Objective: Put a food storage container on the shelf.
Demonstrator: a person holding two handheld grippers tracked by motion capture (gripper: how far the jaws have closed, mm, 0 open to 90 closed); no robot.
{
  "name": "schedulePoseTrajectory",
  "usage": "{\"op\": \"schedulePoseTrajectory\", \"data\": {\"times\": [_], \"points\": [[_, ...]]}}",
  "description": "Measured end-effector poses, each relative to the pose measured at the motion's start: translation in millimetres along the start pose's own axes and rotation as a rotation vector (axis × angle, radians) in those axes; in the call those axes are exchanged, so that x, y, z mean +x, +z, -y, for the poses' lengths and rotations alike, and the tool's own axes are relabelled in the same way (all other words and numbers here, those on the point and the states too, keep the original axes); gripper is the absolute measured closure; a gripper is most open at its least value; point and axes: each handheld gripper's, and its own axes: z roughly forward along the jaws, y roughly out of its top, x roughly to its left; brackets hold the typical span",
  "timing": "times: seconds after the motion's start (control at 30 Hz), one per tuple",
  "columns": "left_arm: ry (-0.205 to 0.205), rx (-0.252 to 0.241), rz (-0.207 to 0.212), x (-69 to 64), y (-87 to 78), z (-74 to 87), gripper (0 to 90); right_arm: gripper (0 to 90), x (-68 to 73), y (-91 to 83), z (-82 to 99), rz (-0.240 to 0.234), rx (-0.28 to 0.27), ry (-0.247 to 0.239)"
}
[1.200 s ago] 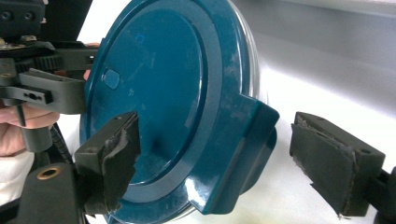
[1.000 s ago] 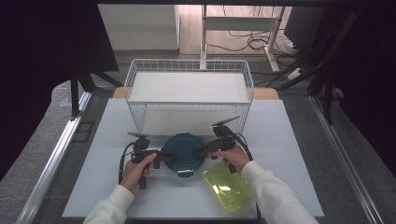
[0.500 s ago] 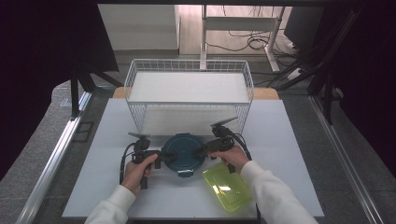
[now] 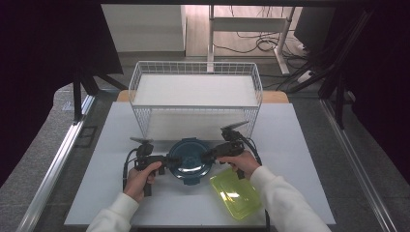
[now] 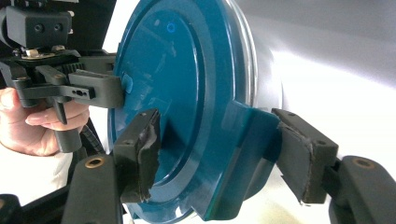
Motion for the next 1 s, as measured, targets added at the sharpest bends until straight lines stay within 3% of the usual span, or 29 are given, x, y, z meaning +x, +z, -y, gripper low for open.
{"op": "schedulePoseTrajectory", "data": {"times": [0.1,0.73,1.0], "points": [[0.012,-0.003,0.000,-1.2,-1.3,1.4,33.4,36.8,0.9,-1.4,0.7,-0.004,-0.003,-0.002],[-0.006,-0.027,0.007,-9.8,-2.5,3.2,38.6,40.3,5.5,-13.1,3.2,0.027,-0.067,-0.002],[0.028,-0.025,-0.002,-19.0,-1.9,-1.5,39.2,40.2,8.6,-21.1,4.2,0.038,-0.089,-0.012]]}}
